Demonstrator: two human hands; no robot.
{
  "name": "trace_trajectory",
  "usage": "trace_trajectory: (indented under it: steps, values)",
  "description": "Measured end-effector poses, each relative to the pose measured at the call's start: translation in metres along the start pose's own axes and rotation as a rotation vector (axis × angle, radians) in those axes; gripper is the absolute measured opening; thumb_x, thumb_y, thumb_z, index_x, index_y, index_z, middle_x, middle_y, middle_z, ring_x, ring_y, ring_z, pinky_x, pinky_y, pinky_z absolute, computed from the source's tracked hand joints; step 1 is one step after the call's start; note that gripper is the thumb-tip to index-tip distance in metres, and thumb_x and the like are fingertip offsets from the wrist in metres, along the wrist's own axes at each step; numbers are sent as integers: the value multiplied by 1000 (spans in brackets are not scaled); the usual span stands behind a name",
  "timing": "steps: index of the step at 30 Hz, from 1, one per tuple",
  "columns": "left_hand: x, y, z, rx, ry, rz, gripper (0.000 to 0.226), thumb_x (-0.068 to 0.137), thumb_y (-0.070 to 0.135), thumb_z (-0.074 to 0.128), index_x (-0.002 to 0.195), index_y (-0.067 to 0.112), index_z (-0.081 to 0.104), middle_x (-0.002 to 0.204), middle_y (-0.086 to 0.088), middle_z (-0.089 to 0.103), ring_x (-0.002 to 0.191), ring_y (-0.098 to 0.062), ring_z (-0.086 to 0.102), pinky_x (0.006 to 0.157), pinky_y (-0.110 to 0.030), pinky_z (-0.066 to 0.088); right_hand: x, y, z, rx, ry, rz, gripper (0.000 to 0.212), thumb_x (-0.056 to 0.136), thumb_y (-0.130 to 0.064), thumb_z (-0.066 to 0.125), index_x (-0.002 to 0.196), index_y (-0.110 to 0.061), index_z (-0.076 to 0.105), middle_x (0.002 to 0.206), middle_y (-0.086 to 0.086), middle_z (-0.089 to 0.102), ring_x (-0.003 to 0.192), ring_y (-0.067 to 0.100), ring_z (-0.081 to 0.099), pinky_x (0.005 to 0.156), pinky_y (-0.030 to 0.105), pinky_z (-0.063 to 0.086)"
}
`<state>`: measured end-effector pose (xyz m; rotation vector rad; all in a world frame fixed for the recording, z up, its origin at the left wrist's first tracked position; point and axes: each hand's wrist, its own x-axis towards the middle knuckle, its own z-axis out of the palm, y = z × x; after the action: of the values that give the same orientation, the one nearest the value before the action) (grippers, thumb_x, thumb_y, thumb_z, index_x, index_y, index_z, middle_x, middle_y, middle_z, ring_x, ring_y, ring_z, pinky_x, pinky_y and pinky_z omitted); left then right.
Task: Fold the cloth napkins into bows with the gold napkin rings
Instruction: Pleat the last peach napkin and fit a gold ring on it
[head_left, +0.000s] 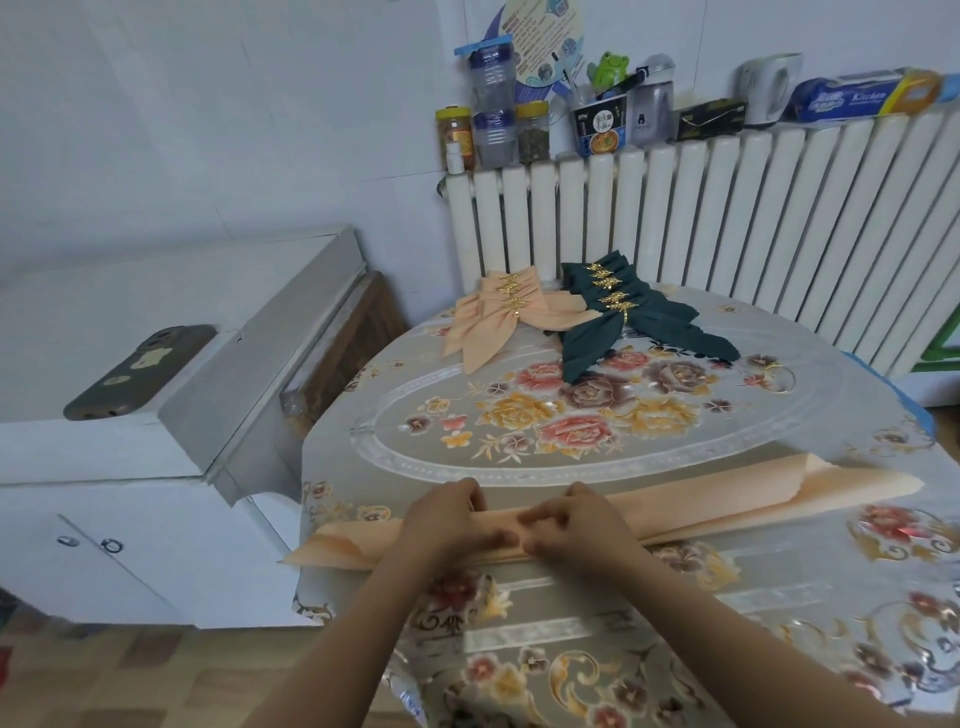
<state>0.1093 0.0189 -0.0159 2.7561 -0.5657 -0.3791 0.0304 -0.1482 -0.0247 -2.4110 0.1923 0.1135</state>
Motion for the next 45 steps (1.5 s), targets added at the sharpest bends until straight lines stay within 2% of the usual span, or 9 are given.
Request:
trace_trajectory:
  steps: [8, 14, 20, 23, 26, 30, 34, 40, 45]
  values:
    - [2, 8, -13, 76, -117, 5, 39, 67, 57, 73, 70, 20, 59, 61, 6, 52, 69, -15, 54, 58, -26, 35, 3, -3, -1, -74, -67, 9, 39, 79, -44, 69, 117, -46, 60, 105, -3, 37, 106, 18, 49, 97, 25, 37]
    - [0, 9, -23, 42, -146, 6, 36, 67, 40, 80, 91, 17, 66, 85, 2, 61, 79, -15, 57, 67, -28, 43, 5, -3, -1, -118, -88, 4, 40, 81, -45, 66, 120, -49, 57, 105, -3, 36, 111, 19, 46, 95, 24, 35]
    - [-9, 25, -24, 186, -63, 31, 29, 69, 38, 78, 77, 16, 61, 71, 2, 56, 70, -16, 54, 54, -26, 35, 5, -2, -3, -122, -129, -8, 40, 84, -44, 63, 123, -47, 55, 104, -2, 37, 108, 19, 46, 92, 24, 34]
    - [-14, 32, -23, 23, -104, 65, 26, 74, 35, 73, 83, 10, 68, 71, -1, 58, 66, -15, 52, 54, -25, 36, 6, 2, -9, -137, -178, -29, 37, 92, -39, 52, 128, -44, 52, 106, 0, 39, 101, 17, 44, 89, 25, 33]
    - [-20, 39, -29, -158, -301, 49, 38, 83, 46, 62, 97, 13, 72, 89, -4, 64, 80, -15, 57, 70, -27, 45, 4, 4, -19, -111, -258, -53, 32, 97, -33, 42, 125, -36, 57, 105, -3, 42, 102, 16, 45, 90, 29, 36]
    - [-20, 47, -26, -105, -386, 74, 33, 93, 27, 48, 116, 12, 65, 121, -7, 60, 110, -23, 54, 96, -35, 42, -5, 10, -23, 41, -154, -37, 34, 94, -36, 48, 80, -16, 72, 98, 3, 57, 91, 18, 55, 84, 35, 46]
    - [-21, 35, -18, -34, -328, 306, 31, 92, 18, 47, 111, 26, 70, 113, 0, 64, 103, -20, 58, 94, -37, 47, -11, 13, -16, -100, -131, -118, 36, 83, -51, 60, 63, -21, 59, 101, 0, 51, 82, 4, 46, 77, 24, 43]
    - [-27, 18, 17, -122, 59, 462, 25, 89, 20, 53, 110, 19, 67, 112, 2, 57, 108, -9, 47, 99, -26, 37, -7, 15, -21, -157, -130, -132, 26, 81, -30, 62, 60, -21, 49, 104, 6, 59, 78, 10, 51, 70, 23, 42]
    - [-34, 21, 43, -149, 205, 538, 49, 94, 35, 34, 136, 16, 49, 141, 1, 46, 131, -8, 36, 107, -12, 21, -3, 22, -37, -160, -154, -210, 31, 78, -19, 63, 58, -23, 39, 88, 1, 61, 73, 14, 51, 64, 22, 37]
